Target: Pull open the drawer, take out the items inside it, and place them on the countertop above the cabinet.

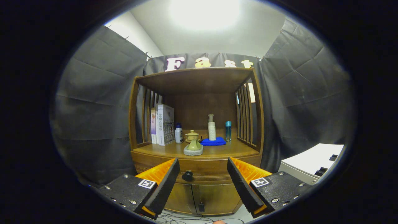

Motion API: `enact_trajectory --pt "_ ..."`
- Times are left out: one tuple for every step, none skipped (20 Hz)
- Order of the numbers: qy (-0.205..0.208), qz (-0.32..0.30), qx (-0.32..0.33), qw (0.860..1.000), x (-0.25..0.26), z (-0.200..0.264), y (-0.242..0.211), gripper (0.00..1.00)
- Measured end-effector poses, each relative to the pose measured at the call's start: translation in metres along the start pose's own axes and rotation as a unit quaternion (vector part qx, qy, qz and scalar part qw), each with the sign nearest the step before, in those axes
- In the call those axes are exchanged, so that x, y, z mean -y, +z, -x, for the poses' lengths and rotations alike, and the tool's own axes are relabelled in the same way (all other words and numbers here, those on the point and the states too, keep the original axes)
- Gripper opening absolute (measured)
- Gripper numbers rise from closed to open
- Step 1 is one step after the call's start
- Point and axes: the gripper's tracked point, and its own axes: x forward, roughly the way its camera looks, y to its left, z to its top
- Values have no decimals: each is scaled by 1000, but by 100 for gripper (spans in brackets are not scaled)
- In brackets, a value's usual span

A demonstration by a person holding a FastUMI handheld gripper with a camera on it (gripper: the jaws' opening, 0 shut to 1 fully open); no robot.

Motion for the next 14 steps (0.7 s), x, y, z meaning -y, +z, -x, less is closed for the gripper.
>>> enact_trajectory --pt "-3 -3 0 1000 4 1 -4 96" --pt "-6 -7 -2 1000 8 3 -8 96" --pt "-8 -10 -5 1000 11 3 -12 96" --pt "-10 -12 -10 1000 13 4 -14 95" --pt "-10 -13 -13 1000 15 4 -16 95" --pt "-12 -14 -14 1000 17 5 -16 96" --pt "-12 -14 -14 1000 18 4 -16 96" --pt "-12 -15 -11 1000 18 4 -14 96" --pt "-12 -15 -9 1000 18 4 -14 96" --pt "-11 -14 -13 1000 17 4 -15 96" --pt "-9 -14 -15 1000 16 4 -18 95" --pt "-8 -16 -16 1000 15 5 -18 96" --pt "-7 -18 -16 1000 15 5 -18 96" --pt "-6 -20 -15 1000 14 5 -18 96"
